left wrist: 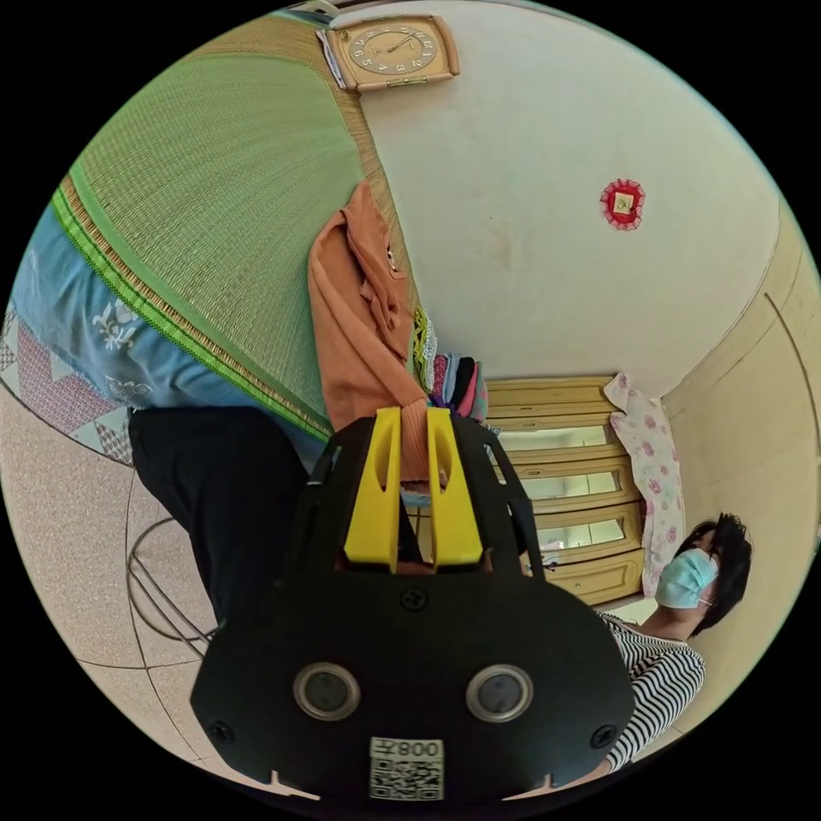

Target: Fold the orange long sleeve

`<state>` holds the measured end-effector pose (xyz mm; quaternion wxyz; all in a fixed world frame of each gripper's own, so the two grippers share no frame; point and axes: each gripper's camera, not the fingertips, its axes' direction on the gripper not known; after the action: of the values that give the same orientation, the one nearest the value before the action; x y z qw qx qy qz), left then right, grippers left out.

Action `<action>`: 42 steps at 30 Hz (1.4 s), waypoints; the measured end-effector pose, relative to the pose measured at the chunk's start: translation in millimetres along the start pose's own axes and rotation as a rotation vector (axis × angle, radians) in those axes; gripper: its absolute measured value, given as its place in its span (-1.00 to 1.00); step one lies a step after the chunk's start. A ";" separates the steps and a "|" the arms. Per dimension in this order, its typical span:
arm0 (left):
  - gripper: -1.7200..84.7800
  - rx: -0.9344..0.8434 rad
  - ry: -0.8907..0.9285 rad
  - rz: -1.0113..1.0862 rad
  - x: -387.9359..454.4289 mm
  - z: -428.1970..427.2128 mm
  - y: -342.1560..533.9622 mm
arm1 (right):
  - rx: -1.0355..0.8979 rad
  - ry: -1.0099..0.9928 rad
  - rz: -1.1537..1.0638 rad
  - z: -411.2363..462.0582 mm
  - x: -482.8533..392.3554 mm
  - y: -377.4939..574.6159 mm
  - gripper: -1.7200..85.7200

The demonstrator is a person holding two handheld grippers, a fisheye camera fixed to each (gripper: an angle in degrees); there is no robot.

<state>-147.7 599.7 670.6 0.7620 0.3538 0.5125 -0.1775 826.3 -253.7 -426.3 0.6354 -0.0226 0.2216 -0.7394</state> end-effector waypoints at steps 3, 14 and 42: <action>-0.83 0.003 -0.005 -0.009 6.5 1.2 -10.5 | 0.009 -0.011 0.003 -1.8 0.9 -7.5 -0.82; -0.84 0.010 0.001 -0.038 35.0 11.5 -58.4 | 0.038 -0.040 0.018 -8.0 2.9 -39.7 -0.82; -0.83 0.013 0.063 0.189 208.2 137.8 -405.5 | 0.047 0.090 -0.210 34.2 -61.3 -387.8 -0.83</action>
<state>-228.4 241.1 367.8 0.7566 0.4109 0.4993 -0.0969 488.4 -169.1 -242.0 0.5442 0.0023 0.2289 -0.8071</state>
